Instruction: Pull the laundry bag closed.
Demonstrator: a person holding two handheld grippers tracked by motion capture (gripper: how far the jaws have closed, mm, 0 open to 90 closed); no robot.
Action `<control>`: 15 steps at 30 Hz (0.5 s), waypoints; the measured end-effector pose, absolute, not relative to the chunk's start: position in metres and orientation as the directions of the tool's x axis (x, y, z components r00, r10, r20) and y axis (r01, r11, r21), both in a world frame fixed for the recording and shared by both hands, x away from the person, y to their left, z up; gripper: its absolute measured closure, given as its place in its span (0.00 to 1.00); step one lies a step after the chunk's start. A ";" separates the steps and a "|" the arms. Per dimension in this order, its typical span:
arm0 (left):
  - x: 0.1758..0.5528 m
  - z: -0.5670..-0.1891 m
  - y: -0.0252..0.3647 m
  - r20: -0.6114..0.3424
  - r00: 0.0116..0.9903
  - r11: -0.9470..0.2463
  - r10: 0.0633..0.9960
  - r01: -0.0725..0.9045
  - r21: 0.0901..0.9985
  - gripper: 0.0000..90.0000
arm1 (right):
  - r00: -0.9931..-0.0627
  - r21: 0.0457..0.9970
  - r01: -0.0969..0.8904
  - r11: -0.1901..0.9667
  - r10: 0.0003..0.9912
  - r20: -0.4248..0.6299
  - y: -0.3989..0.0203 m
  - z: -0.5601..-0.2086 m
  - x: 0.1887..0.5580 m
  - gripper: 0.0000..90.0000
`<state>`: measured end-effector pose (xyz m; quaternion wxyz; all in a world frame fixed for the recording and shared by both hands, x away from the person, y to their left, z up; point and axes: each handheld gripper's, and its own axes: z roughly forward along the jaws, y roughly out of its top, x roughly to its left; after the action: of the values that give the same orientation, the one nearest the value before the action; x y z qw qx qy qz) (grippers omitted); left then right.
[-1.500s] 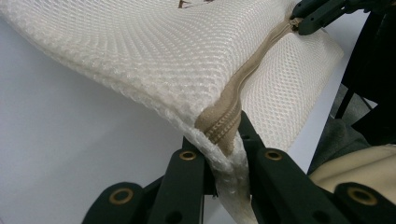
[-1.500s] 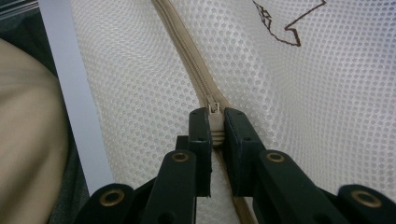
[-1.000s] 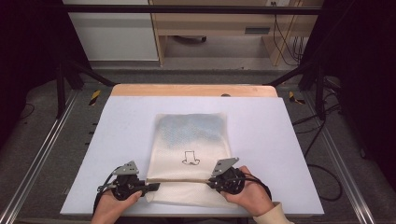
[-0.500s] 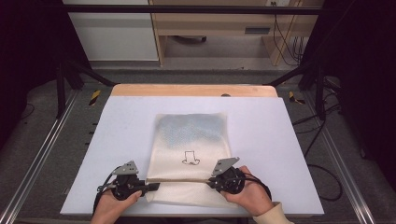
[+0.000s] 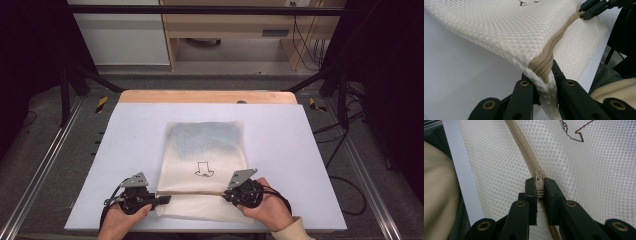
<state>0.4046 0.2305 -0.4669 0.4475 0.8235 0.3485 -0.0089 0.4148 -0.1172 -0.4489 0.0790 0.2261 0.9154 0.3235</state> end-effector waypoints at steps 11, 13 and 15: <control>0.404 -0.466 0.230 -0.325 0.758 -0.356 0.565 0.580 0.733 0.93 | -0.886 0.626 0.362 0.691 0.464 0.000 -0.118 -0.449 0.415 0.91; 0.405 -0.466 0.231 -0.324 0.760 -0.357 0.564 0.578 0.734 0.93 | -0.886 0.625 0.362 0.691 0.464 0.001 -0.118 -0.449 0.415 0.91; 0.405 -0.466 0.231 -0.324 0.759 -0.356 0.564 0.578 0.734 0.93 | -0.885 0.626 0.363 0.690 0.465 0.001 -0.118 -0.449 0.415 0.91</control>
<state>0.4046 0.2306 -0.4660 0.4490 0.8234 0.3468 -0.0078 0.4147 -0.1177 -0.4489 0.0790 0.2261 0.9159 0.3221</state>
